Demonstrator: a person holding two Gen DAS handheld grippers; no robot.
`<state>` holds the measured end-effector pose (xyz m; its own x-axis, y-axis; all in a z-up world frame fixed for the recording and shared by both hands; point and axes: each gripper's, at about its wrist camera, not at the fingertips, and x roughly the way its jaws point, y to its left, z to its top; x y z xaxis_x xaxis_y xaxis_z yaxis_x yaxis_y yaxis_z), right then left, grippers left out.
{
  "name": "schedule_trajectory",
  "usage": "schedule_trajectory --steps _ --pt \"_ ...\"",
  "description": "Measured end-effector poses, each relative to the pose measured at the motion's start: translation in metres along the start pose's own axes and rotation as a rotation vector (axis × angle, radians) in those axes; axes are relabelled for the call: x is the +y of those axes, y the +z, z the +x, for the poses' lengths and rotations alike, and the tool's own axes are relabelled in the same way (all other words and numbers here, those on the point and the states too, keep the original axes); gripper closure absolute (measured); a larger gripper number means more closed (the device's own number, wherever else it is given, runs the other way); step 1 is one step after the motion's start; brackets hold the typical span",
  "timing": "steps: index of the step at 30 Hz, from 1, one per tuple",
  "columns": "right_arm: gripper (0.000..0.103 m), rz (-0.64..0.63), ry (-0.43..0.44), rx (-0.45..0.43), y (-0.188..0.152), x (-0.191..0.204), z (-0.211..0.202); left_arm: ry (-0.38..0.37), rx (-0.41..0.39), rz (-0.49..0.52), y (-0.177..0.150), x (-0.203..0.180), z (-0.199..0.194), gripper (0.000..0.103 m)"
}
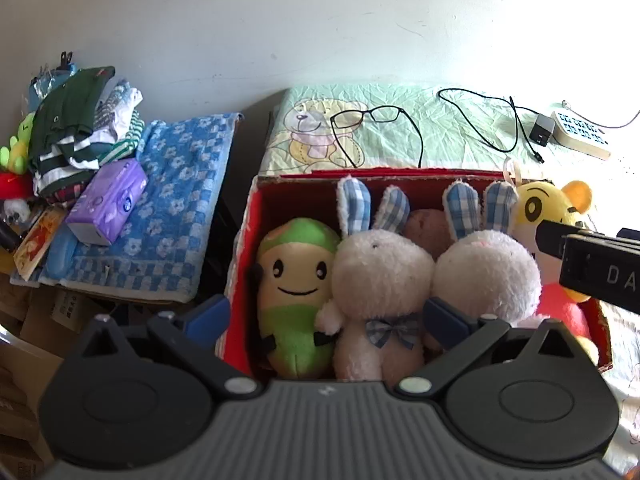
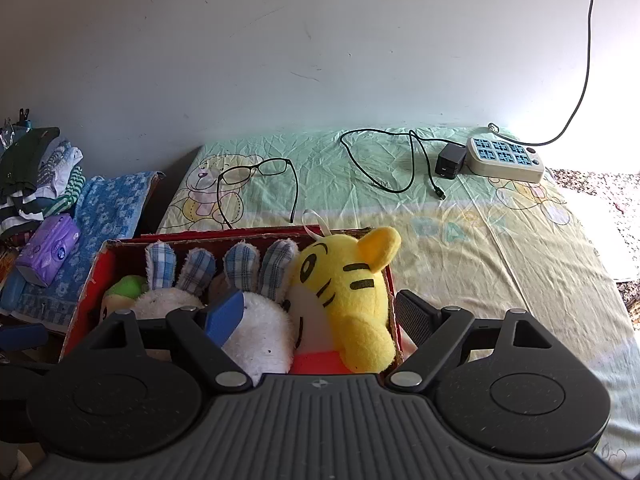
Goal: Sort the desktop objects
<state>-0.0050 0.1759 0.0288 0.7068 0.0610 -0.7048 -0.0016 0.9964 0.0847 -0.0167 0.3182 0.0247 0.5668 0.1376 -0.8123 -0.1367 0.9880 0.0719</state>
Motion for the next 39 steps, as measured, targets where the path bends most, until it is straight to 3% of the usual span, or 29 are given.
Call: schedule_trajectory --steps 39 --pt "0.021 0.022 0.084 -0.031 -0.017 0.005 -0.018 0.037 0.019 0.008 -0.017 -0.002 -0.006 0.001"
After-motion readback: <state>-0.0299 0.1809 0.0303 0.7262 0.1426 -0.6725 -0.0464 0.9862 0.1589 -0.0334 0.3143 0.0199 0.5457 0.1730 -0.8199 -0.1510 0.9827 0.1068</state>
